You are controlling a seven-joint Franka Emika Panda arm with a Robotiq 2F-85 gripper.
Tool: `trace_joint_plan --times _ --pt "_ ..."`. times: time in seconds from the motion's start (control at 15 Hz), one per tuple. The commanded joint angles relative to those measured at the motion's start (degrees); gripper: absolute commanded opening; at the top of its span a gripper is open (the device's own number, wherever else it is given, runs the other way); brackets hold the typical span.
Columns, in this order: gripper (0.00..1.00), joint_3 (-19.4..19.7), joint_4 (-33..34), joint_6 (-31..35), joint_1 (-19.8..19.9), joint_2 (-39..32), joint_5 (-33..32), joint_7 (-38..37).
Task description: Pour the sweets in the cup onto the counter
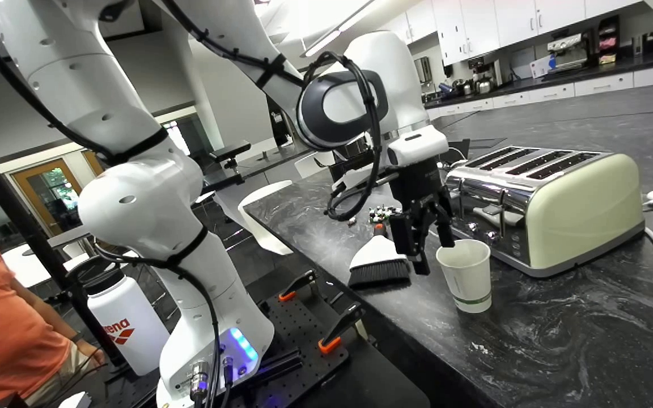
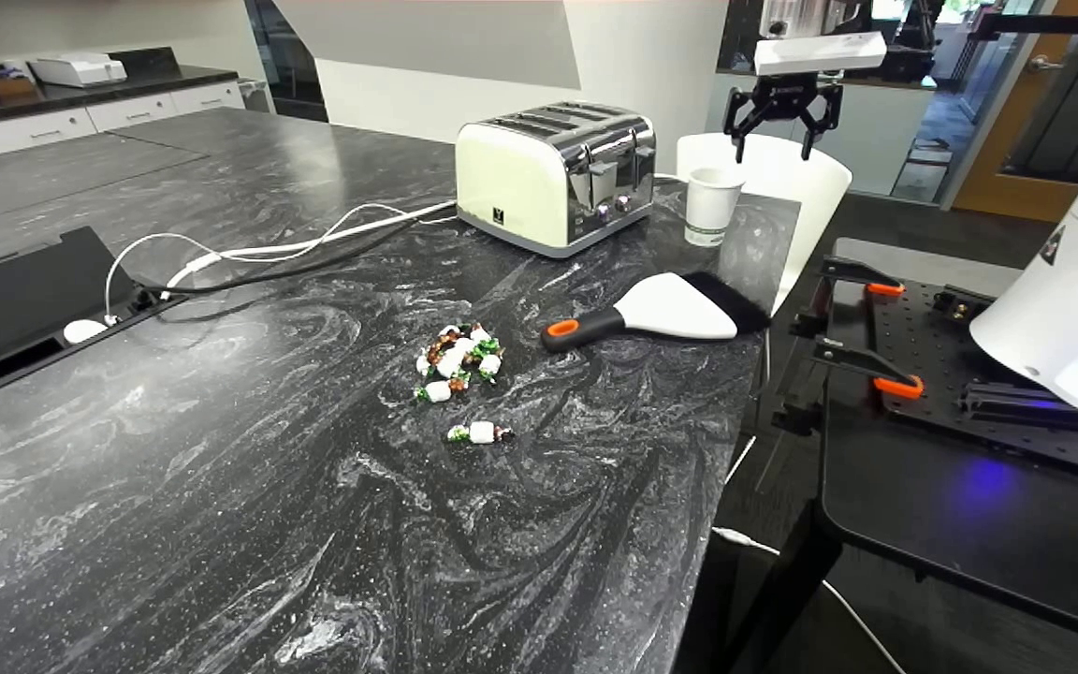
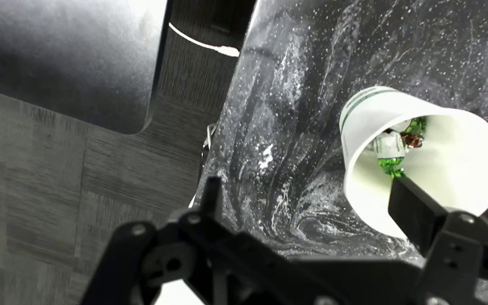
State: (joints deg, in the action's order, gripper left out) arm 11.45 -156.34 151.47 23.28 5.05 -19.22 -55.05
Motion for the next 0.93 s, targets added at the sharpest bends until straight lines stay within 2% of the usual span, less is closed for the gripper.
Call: trace_joint_plan --times 0.0,0.47,0.53,0.6,0.87 --pt "1.0 1.1 -0.1 1.8 -2.6 -2.1 7.2 3.2" --pt "1.0 2.0 0.7 8.9 -5.1 -8.7 14.9 3.9" --pt "0.94 2.2 0.9 9.8 -5.5 -9.7 15.5 3.8" --pt "0.74 2.4 0.9 10.6 -5.9 -10.4 16.6 4.2" --pt "0.42 2.4 1.1 12.8 -7.6 -11.7 22.1 7.5"
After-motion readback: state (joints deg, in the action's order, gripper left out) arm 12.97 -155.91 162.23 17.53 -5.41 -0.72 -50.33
